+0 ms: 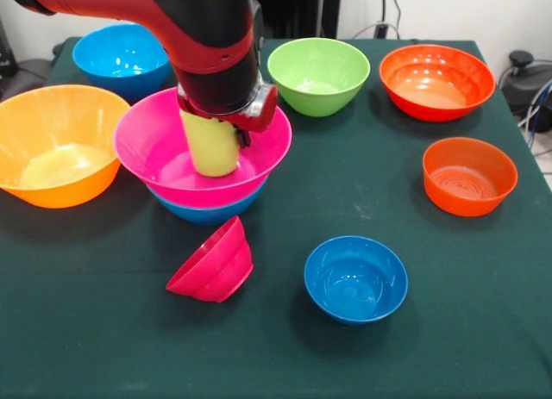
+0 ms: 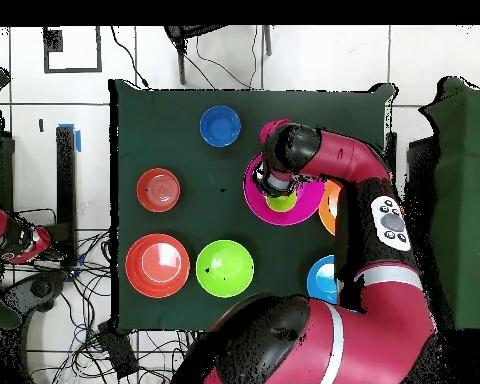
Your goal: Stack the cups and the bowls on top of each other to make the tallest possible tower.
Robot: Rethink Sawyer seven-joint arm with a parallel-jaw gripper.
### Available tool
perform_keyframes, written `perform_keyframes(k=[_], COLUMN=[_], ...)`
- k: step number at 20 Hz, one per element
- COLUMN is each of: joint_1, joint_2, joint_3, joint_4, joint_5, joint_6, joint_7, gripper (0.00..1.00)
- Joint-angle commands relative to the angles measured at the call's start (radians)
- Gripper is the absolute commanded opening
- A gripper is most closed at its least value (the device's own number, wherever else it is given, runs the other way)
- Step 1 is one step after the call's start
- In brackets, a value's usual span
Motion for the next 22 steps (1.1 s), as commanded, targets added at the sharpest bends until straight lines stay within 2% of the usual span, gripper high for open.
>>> perform_keyframes(k=[1,10,18,22], joint_1=[0.004,0.002,0.003,0.002], joint_2=[0.020,0.014,0.023,0.040], joint_3=[0.016,0.023,0.020,0.020], joint_4=[-0.067,-0.075,-0.024,-0.037], joint_5=[-0.094,-0.083,-0.057,-0.051], joint_6=[-0.054,-0.053,0.004,0.024], joint_7=[-0.086,-0.092,-0.070,-0.064], gripper=[0.00,0.00,0.00,0.00])
